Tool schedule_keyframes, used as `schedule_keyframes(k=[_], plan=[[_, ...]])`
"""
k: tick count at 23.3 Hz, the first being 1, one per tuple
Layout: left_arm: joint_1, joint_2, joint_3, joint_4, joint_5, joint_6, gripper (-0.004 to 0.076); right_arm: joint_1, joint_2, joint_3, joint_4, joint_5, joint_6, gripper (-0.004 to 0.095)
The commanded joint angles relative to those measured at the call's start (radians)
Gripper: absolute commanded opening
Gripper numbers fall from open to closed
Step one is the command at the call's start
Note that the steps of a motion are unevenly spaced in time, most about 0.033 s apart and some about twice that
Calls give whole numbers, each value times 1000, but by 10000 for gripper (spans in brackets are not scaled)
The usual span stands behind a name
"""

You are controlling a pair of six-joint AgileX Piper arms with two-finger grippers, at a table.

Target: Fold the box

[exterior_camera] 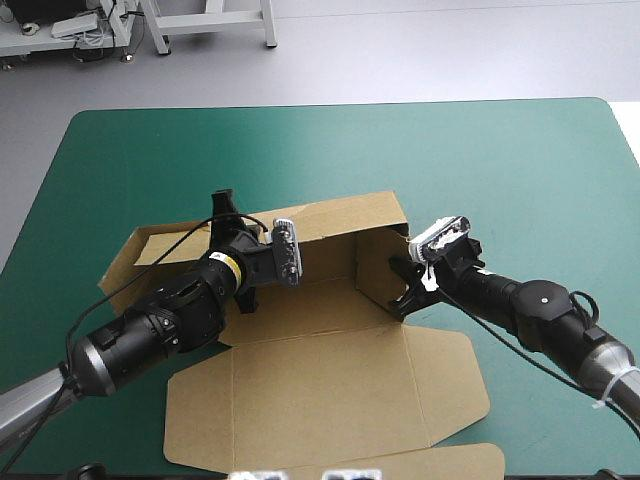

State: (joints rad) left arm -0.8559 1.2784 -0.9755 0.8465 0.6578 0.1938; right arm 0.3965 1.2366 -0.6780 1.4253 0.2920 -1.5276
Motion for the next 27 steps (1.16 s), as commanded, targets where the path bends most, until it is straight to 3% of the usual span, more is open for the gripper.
schedule_keyframes(k=[1, 7, 9, 10, 11, 15, 18, 24, 27], plan=[[-29, -17, -21, -66, -76, -20, -8, 3, -15, -39, 24, 39, -5, -17], [-29, -17, -21, -70, -108, -20, 31, 3, -15, -41, 24, -21, -1, -18], [-29, -17, -28, -70, -121, -23, 176, 3, -15, -43, 26, -77, 9, -18], [-29, -17, -40, -74, -132, -37, 319, 1, -15, -51, 29, -113, 9, -18], [-29, -17, -48, -77, -145, -50, 389, 1, -13, -58, 29, -135, 9, -18], [-30, -17, -98, -129, -221, -73, 570, 1, 14, -118, 33, -248, 21, -18], [-35, -19, -125, -151, -260, -73, 568, -1, 60, -174, 35, -317, 40, -18], [-85, -48, -125, -129, -243, -73, 566, -1, 148, -216, 37, -343, 40, -18], [-94, -83, -125, -78, -245, -73, 503, -1, 152, -220, 35, -345, 40, -18]])
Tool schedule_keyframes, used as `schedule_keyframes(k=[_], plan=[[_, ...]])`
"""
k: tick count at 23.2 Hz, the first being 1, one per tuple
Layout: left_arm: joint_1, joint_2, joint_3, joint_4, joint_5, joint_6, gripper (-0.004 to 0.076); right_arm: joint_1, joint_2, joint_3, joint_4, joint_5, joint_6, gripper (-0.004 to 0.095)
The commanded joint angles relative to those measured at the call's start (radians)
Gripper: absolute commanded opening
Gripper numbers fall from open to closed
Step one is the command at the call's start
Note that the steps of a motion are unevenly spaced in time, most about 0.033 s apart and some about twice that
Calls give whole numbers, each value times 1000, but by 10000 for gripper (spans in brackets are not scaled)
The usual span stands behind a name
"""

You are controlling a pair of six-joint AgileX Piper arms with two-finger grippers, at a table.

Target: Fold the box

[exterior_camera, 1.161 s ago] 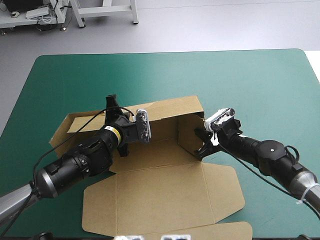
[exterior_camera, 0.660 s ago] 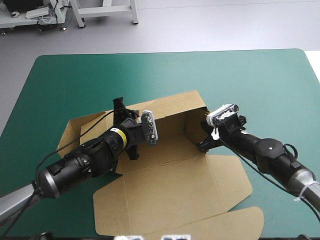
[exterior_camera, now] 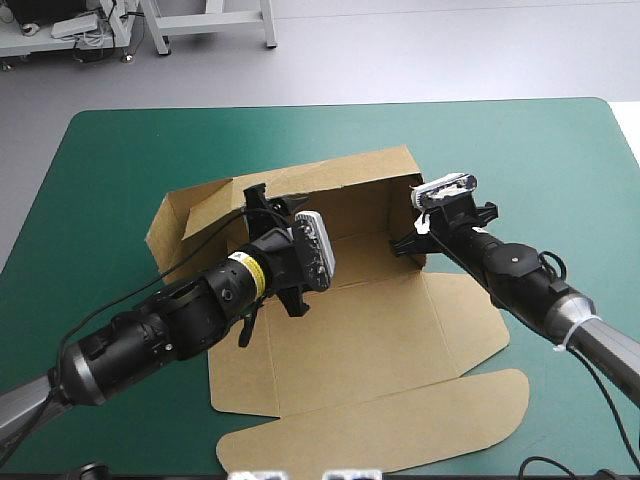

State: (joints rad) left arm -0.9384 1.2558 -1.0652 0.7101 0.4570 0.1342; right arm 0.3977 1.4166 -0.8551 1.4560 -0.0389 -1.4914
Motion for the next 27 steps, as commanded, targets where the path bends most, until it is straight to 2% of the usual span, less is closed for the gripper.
schedule_keyframes(k=[1, 3, 6, 7, 8, 12, 16, 17, 18, 19, 20, 22, 23, 24, 27], plan=[[-14, -74, -36, 87, -45, -13, 451, -4, -28, -45, 4, -14, 3, -18], [-15, -101, -36, 139, -41, -11, 304, -16, -28, -52, 4, 6, 3, -18], [-15, -140, -36, 220, 11, -7, -6, -61, -28, -65, 2, 131, 3, -18], [-15, -156, -37, 251, 61, -7, 18, -91, -28, -68, -9, 211, 3, -18], [-15, -169, -42, 261, 161, -7, 15, -128, -28, -78, -46, 319, 17, -18], [-15, -185, -42, 267, 435, -11, 15, -208, -28, -118, -190, 466, 160, -18], [-15, -213, -42, 279, 665, -126, 15, -269, -28, -199, -387, 611, 345, -18], [-15, -229, -42, 294, 684, -189, 15, -281, -28, -225, -446, 653, 406, -18], [-15, -276, -42, 323, 679, -312, 15, -298, -28, -275, -567, 739, 534, -18], [-15, -305, -42, 332, 669, -373, 15, -302, -28, -302, -625, 784, 597, -18], [-15, -371, -42, 332, 663, -473, 15, -305, -28, -350, -736, 864, 718, -18], [-15, -458, -42, 270, 700, -540, 15, -303, -26, -418, -887, 999, 897, -18], [-15, -473, -42, 238, 723, -542, 15, -303, -24, -435, -921, 1033, 933, -18], [-15, -487, -42, 190, 781, -524, 12, -303, -4, -480, -995, 1133, 991, -18], [-15, -440, -42, 87, 829, -482, 11, -303, 81, -572, -1094, 1286, 1053, -18]])
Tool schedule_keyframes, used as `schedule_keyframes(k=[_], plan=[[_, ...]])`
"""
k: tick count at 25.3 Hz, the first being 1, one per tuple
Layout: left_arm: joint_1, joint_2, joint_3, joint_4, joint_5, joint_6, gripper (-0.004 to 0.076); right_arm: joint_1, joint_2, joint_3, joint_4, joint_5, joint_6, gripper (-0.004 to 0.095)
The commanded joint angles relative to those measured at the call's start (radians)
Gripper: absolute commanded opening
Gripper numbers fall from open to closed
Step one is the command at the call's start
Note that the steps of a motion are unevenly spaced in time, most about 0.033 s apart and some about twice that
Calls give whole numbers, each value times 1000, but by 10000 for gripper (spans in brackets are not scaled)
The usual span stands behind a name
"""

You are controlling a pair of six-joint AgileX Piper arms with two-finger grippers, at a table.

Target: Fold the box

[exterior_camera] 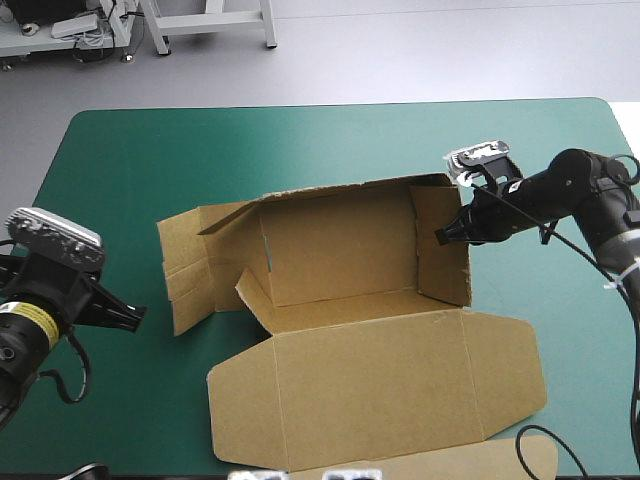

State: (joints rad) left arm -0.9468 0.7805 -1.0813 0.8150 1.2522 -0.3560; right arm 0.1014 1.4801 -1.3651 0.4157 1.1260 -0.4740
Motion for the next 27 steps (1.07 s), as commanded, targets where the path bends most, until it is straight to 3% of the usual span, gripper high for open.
schedule_keyframes(k=[1, 13, 14, 20, 22, 27], plan=[[-7, 50, -26, -27, 34, 8, 11, -6, 37, -72, -52, 121, 36, -18], [0, 165, -24, -152, -53, -71, 11, -6, 341, -235, -112, 108, 135, 17], [8, 180, -24, -154, -61, -71, 11, -6, 351, -246, -103, 108, 125, 57], [112, 254, -24, -163, -211, -71, 11, -6, 361, -312, -65, 122, 124, 602], [167, 272, -24, -174, -232, -69, 11, -6, 356, -340, -74, 122, 166, 709], [373, 326, -24, -307, -273, 64, 11, -5, 301, -385, -72, 122, 216, 723]])
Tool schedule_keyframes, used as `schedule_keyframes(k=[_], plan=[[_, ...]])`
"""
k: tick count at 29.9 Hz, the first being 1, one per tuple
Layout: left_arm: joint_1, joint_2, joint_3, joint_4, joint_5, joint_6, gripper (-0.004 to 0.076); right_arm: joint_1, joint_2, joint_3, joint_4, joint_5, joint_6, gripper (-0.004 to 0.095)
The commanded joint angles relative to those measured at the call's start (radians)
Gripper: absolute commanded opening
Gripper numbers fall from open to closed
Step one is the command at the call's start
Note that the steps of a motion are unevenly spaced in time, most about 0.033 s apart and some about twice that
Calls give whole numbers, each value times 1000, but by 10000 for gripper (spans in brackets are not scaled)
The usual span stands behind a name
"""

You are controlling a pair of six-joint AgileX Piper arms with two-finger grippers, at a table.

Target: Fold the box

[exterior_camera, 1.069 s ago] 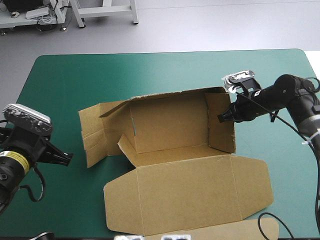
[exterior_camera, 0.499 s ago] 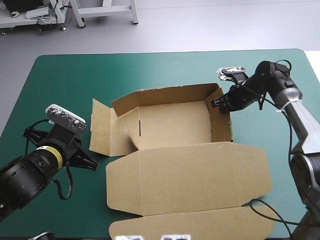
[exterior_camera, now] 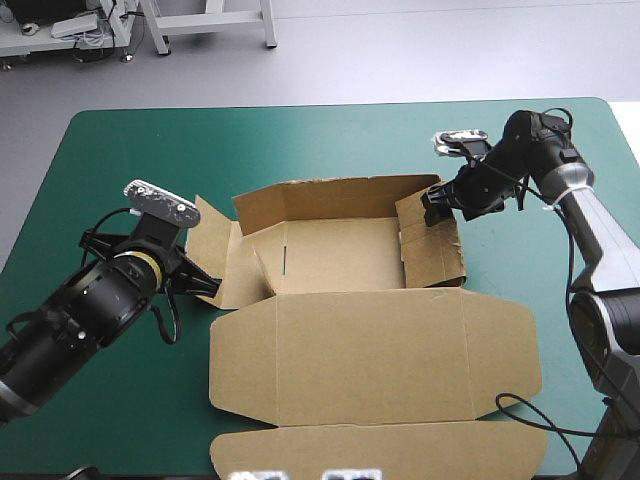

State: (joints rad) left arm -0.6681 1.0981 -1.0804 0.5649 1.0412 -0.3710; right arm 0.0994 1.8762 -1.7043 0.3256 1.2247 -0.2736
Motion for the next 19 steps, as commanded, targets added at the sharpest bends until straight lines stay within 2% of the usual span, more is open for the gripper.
schedule_keyframes(k=[1, 6, 10, 14, 19], plan=[[145, 19, -25, -112, -85, 130, 11, -3, -107, -46, 15, 24, 16, 723], [393, 43, -25, -393, -176, 348, 11, -3, -160, -44, 1, 24, 39, 721], [553, 44, -25, -576, -166, 468, 11, -3, -153, -38, 1, 24, 53, 707], [647, 44, -25, -601, -142, 492, 11, -3, -135, 6, 18, 24, 49, 679], [681, 44, -25, -604, -136, 487, 11, 9, -110, 81, 14, 24, 49, 645]])
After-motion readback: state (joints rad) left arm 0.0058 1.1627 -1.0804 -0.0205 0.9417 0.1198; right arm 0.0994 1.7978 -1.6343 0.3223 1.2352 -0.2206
